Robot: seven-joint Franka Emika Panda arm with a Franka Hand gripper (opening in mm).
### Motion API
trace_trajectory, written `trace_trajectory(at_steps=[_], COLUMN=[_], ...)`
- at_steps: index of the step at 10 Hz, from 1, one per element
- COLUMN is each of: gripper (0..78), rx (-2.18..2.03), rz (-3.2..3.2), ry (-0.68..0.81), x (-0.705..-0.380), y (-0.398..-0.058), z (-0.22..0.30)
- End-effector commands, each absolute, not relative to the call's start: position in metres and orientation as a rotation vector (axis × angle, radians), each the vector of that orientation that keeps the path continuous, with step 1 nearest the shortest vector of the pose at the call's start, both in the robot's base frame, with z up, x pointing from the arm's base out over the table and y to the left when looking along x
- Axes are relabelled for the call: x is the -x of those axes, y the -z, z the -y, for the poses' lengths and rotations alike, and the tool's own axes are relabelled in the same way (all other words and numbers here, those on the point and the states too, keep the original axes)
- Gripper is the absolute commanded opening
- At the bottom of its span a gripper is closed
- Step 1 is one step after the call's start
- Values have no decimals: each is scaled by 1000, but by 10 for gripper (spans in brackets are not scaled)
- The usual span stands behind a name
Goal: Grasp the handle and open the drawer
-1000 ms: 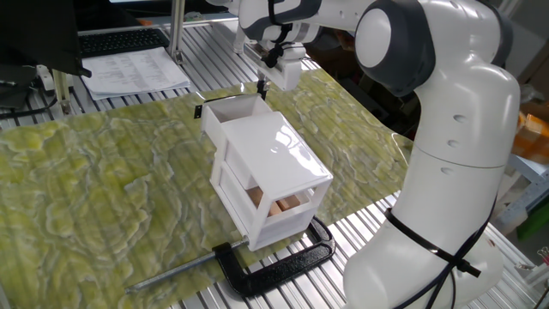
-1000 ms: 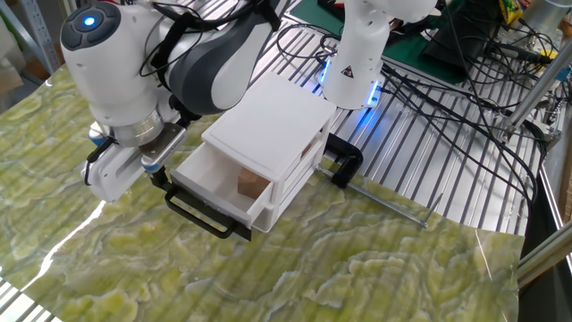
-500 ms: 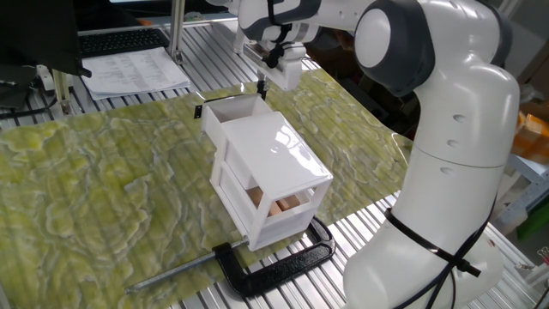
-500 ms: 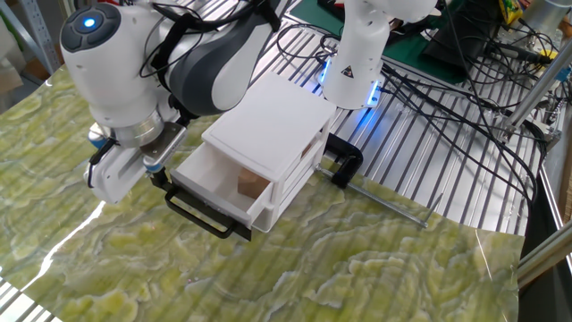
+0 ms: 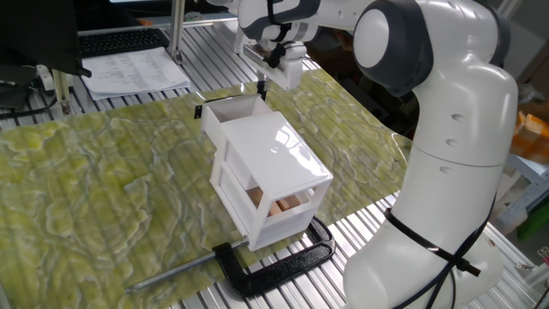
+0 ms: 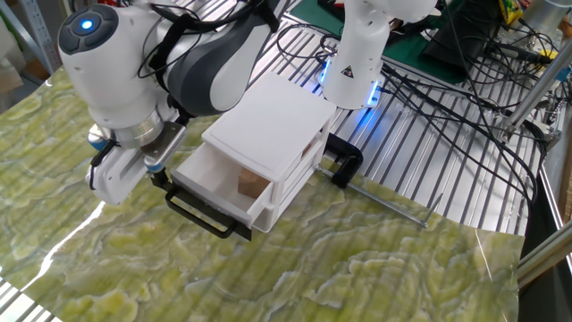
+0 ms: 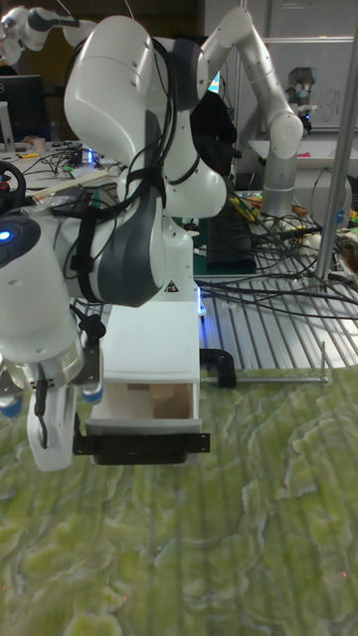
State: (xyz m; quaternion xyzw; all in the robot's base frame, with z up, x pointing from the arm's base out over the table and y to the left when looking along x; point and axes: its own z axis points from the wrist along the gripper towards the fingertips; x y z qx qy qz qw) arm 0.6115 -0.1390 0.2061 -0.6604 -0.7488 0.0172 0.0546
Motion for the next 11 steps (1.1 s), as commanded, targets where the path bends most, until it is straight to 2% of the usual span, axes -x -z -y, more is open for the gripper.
trace_trajectory(at_steps=[1,11], gripper=[18,18], rx=[1975,2045], rz=[2293,2198], ry=[-37,4], x=[-613,-635], y=[-208,-212], z=[139,146])
